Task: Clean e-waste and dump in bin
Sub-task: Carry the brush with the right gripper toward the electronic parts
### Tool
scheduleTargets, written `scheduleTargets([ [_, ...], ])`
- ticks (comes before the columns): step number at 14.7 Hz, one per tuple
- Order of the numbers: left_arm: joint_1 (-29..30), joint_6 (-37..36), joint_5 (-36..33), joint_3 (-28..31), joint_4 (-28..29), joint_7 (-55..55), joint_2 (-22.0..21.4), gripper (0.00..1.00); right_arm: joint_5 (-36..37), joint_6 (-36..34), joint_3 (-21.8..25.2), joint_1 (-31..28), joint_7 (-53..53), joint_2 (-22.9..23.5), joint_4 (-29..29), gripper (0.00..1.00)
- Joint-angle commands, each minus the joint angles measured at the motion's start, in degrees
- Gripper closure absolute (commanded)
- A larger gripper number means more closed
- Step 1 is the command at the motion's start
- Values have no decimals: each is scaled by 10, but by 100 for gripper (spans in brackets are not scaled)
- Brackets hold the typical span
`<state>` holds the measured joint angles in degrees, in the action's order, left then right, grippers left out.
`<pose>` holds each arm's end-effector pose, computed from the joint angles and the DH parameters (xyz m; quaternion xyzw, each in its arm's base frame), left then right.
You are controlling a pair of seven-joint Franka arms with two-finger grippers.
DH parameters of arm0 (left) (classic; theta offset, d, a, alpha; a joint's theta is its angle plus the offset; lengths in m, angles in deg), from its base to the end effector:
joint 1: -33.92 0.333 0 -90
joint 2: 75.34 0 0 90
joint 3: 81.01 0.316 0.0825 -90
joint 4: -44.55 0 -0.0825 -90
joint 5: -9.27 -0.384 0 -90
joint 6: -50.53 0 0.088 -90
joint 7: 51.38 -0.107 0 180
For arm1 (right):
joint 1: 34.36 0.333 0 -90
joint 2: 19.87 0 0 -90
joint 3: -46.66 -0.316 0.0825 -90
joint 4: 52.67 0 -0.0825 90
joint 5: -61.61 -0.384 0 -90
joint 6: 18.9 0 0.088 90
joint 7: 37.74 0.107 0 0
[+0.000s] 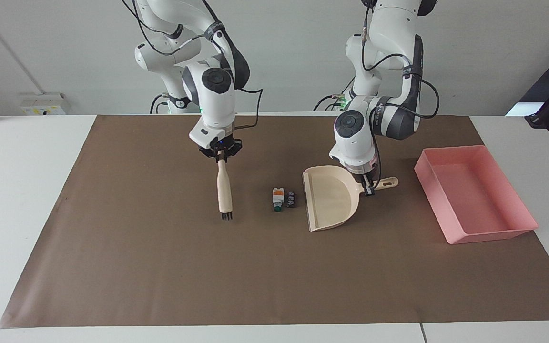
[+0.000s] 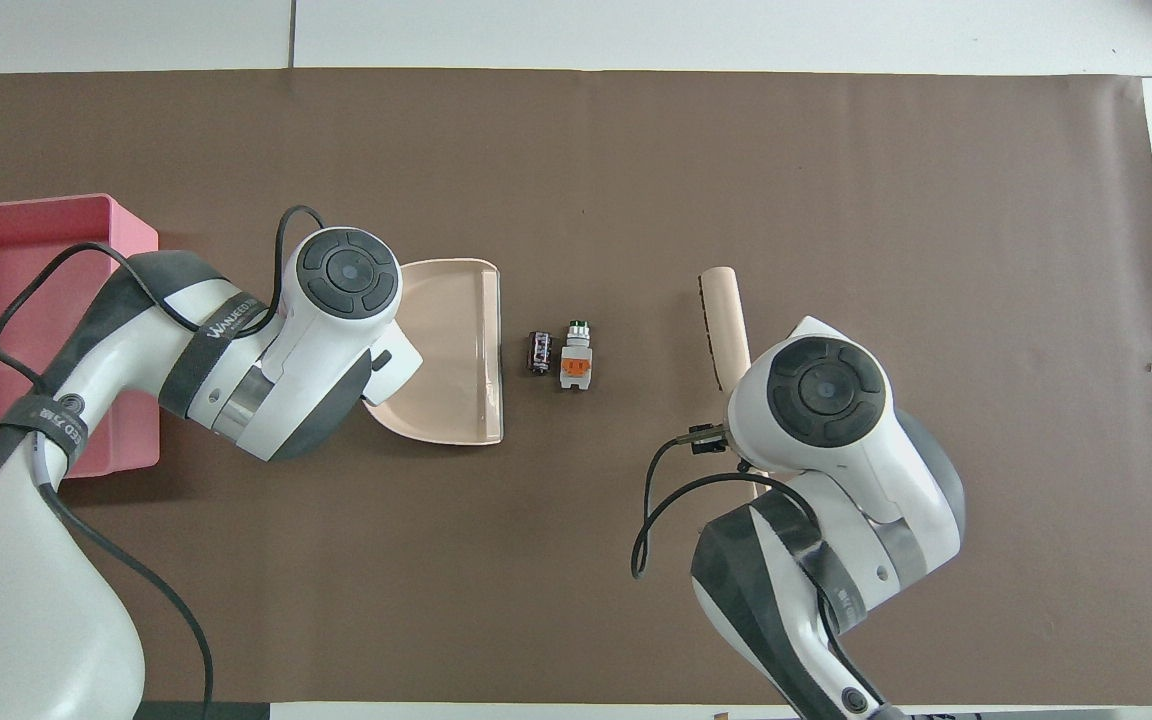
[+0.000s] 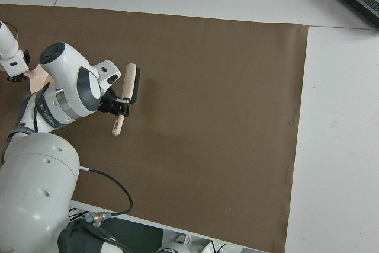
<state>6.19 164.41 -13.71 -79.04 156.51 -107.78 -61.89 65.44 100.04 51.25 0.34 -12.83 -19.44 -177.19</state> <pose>0.5346 -0.2318 0.3478 -0.6696 0.7145 0.1420 0.1447 0.4543 0.2596 0.3805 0.9962 0.0629 -0.0332 0.0496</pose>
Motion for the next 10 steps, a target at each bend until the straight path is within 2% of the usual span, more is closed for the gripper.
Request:
scheduleTargets([
  [1,-14,-9,-13,8,6,12,-4,100,12,-8,4,37,52,65,72,100],
  [6,-14,-6,-13,8,12,15,-5,100,13,-5,5,88,115,151,142,100],
  [10,-15,-8,-14,8,12,15,-5,100,15,14,2,95,115,171,154,100],
])
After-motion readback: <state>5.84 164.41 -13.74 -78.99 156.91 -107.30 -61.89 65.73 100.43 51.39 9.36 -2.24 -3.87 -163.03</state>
